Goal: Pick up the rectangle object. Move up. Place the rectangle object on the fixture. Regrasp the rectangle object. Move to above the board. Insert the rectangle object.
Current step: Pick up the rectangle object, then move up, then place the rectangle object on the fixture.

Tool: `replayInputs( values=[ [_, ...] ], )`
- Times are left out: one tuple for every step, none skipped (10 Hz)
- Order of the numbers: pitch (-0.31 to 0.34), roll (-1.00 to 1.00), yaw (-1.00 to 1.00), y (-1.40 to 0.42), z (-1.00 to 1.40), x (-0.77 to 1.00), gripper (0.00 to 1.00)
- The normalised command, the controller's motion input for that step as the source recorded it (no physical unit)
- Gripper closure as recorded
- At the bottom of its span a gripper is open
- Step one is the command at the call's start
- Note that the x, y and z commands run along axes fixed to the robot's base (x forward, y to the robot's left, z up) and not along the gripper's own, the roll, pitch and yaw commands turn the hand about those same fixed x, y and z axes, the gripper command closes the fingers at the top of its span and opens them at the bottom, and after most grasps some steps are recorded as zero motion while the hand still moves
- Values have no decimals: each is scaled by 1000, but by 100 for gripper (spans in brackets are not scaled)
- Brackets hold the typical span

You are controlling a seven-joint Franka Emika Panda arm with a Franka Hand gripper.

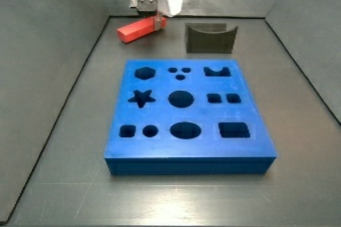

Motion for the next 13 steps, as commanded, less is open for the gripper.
replayInputs(
  values=[
    [0,0,0,0,0,0,100],
    [0,0,0,0,0,0,100],
    [0,0,0,0,958,0,100],
    [20,1,-6,-7,914,-23,100],
    [35,11,-12,-6,859,-31,100],
    [67,45,-24,-2,693,-25,100],
    [79,59,-25,0,623,-25,100],
    [98,81,-23,-4,493,-23,100],
    [107,93,-11,-11,400,-26,100],
    [108,112,5,-19,287,-27,100],
    [108,124,10,-18,233,-28,100],
    [0,0,0,0,1000,0,100],
    [-6,2,13,2,1000,9,100]
  ],
)
